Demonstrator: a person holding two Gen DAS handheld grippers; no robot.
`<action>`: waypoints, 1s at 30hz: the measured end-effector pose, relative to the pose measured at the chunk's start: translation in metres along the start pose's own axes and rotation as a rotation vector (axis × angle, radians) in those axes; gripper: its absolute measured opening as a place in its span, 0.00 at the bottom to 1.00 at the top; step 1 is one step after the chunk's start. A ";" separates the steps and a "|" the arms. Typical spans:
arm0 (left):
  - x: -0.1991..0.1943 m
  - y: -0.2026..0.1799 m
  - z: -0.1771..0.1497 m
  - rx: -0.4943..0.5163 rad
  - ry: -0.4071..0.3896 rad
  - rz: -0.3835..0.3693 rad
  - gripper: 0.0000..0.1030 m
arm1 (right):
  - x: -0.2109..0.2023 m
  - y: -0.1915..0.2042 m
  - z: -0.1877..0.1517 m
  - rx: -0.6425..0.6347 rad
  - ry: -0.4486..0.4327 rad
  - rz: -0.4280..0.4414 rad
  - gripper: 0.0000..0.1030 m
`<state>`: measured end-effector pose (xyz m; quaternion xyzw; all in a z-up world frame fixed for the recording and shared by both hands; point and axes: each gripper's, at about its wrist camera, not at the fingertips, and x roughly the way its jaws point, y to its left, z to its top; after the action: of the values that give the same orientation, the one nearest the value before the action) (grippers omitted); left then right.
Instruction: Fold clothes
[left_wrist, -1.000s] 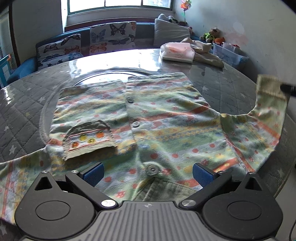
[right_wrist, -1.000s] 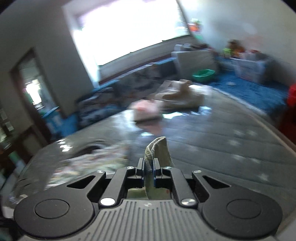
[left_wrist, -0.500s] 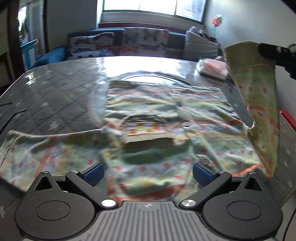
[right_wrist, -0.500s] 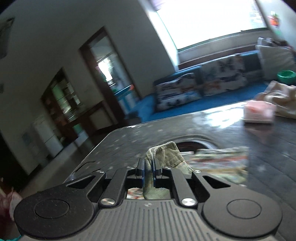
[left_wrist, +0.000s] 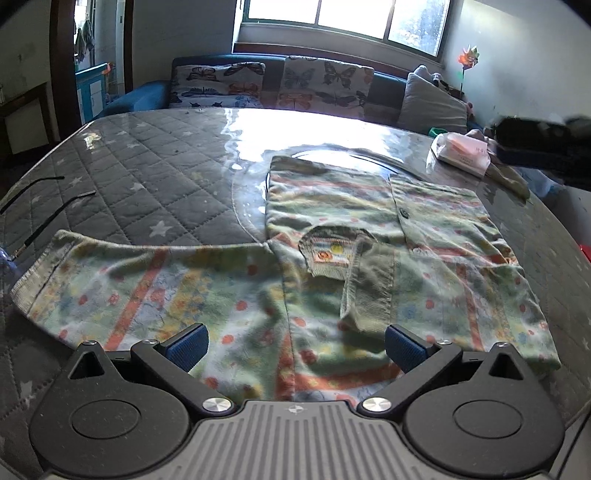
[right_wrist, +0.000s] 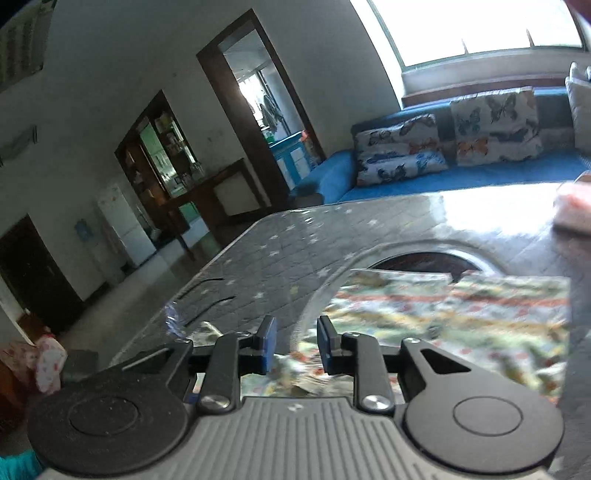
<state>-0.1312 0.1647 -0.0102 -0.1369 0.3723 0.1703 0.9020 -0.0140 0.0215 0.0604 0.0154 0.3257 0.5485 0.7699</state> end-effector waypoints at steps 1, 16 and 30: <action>-0.001 0.000 0.002 0.000 -0.006 -0.003 1.00 | -0.005 -0.003 0.000 -0.021 0.013 -0.022 0.23; 0.011 -0.050 0.016 0.087 -0.045 -0.201 0.96 | -0.026 -0.048 -0.090 -0.197 0.307 -0.235 0.24; 0.030 -0.061 0.008 0.106 -0.031 -0.283 0.81 | -0.009 -0.080 -0.063 -0.128 0.192 -0.296 0.24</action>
<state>-0.0814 0.1185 -0.0189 -0.1375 0.3437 0.0234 0.9287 0.0184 -0.0388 -0.0152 -0.1340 0.3607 0.4480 0.8070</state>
